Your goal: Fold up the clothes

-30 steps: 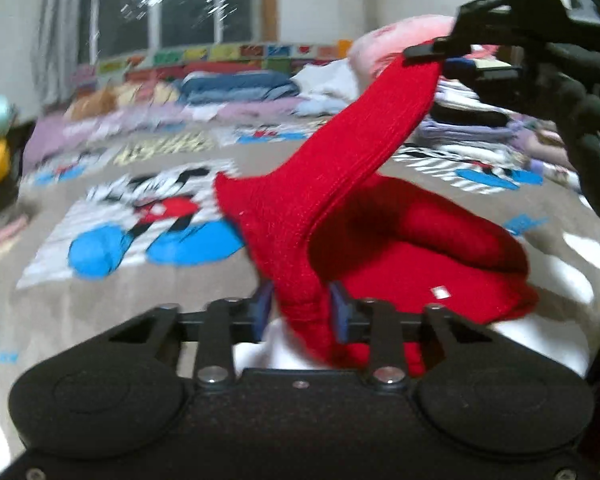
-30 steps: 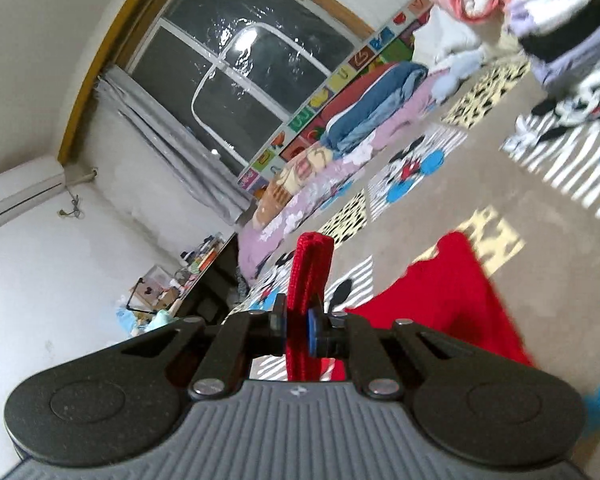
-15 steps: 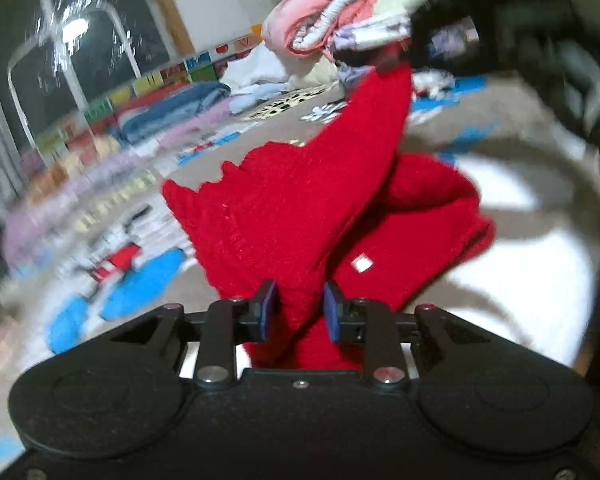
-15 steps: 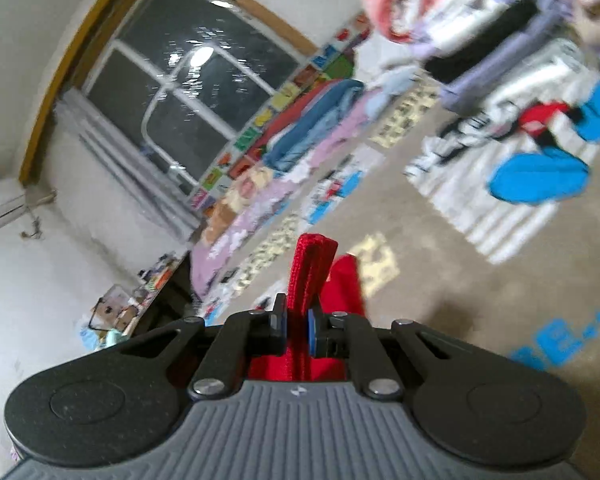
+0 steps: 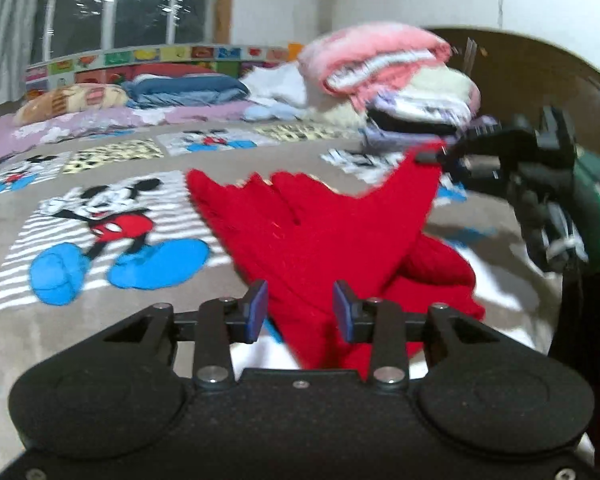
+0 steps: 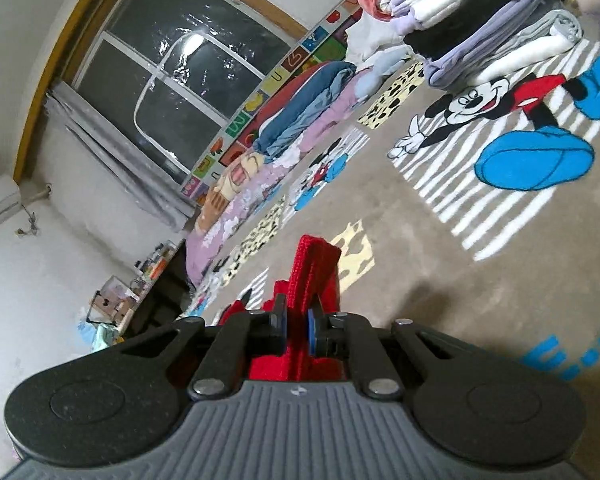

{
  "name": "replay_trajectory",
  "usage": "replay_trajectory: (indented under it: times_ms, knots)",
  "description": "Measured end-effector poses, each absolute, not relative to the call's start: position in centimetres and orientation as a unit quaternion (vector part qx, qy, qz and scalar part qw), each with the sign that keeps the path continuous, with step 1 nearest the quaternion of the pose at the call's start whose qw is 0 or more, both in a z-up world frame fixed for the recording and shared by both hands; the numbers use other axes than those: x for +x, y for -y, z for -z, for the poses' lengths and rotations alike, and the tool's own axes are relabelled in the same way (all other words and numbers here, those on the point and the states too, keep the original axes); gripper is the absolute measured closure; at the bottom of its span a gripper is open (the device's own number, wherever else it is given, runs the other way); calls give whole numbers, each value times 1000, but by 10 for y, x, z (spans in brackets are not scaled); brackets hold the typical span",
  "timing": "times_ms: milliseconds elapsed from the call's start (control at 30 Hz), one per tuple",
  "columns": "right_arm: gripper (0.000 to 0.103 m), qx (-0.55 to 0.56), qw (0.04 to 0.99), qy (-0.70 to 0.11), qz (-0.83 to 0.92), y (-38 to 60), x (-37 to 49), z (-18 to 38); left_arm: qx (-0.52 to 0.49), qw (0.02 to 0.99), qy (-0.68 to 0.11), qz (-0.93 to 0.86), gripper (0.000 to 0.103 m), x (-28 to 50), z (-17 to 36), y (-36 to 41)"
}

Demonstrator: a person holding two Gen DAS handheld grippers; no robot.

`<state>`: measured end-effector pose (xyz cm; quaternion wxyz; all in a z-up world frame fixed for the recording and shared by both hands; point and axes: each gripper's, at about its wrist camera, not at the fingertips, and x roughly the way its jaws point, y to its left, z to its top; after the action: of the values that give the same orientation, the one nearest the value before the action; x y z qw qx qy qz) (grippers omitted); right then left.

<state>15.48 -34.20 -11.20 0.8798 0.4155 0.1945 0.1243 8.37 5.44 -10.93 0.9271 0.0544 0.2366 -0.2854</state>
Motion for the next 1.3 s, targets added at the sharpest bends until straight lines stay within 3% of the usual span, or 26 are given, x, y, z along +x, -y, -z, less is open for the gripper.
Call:
replay_trajectory:
  times_ms: [133,233,367,633,900,1133,1300]
  knots:
    - [92,435,874,-179,-124,350,146,121,128,896,-290,310,68,89,134,-27]
    - [92,454,866,-175,-115,356,136,136,104,889,-300,329,65,93,124,-37]
    - [92,484,846,-198,-105,368,132,171,77,911,-280,293,62,99,110,-60]
    - [92,495,834,-211,-125,366,152,183,35,944,-232,234,68,111,97,-59]
    - [92,511,823,-211,-131,370,151,188,103,907,-310,265,68,133,121,-18]
    - [92,514,820,-211,-136,372,152,191,56,950,-252,176,68,153,98,-39]
    - [92,519,816,-212,-142,373,153,192,50,955,-259,137,71,203,102,-35]
